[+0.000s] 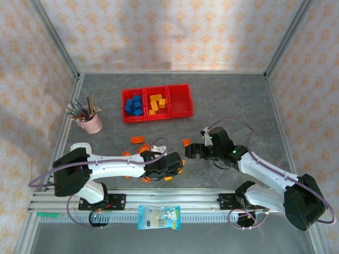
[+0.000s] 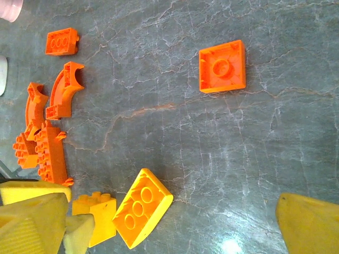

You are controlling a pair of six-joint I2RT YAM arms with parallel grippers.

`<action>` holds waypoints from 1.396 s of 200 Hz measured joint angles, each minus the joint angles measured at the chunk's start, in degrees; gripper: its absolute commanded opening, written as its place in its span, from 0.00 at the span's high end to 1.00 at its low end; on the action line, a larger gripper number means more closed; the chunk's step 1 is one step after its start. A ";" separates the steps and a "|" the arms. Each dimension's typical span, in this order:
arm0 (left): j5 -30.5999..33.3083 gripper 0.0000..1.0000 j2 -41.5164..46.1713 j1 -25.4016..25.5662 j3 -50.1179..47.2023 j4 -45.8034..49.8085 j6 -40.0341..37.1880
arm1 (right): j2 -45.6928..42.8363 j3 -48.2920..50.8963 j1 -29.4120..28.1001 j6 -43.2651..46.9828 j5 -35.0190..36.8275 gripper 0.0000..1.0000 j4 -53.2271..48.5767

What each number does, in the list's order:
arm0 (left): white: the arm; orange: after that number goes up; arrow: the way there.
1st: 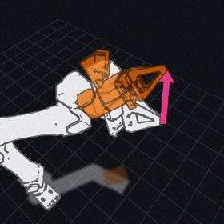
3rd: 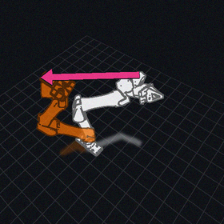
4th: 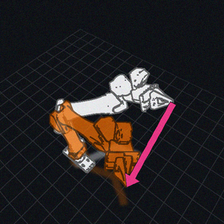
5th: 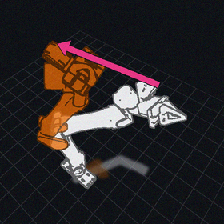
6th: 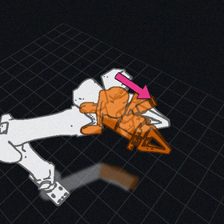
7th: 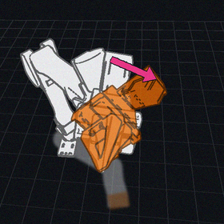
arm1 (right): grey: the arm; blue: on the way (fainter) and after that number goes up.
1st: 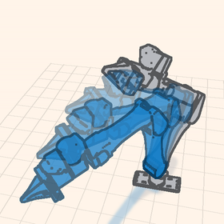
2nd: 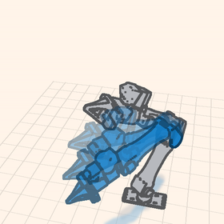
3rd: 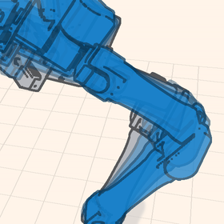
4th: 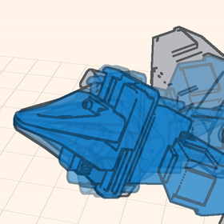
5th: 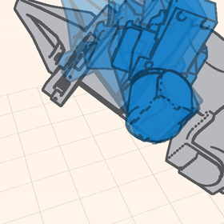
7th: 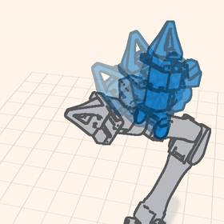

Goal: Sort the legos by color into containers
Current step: Pick up the lego from the middle-left of the table.

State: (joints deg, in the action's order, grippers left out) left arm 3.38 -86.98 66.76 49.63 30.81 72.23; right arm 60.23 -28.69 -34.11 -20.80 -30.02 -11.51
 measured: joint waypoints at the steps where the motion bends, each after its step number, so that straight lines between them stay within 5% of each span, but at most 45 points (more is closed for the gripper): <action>1: 0.00 0.36 -0.07 0.00 0.00 -0.02 0.00 | 0.00 0.00 0.00 0.00 0.00 0.01 0.00; 117: -0.66 0.60 -3.50 0.00 -0.66 -3.50 -0.09 | 1.14 0.00 0.00 -0.15 -0.04 0.00 0.79; 201: 1.99 0.64 -1.55 -0.20 0.22 -0.37 -0.90 | 1.51 -0.28 -0.52 -0.20 -1.49 0.00 1.22; 279: 10.49 0.64 4.33 -13.22 8.55 3.02 -12.55 | 2.12 -6.10 -2.01 -1.33 -1.53 0.00 3.02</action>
State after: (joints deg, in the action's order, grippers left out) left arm 13.87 -82.65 53.54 58.17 33.82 59.68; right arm 62.35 -34.79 -36.12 -22.13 -31.55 -8.49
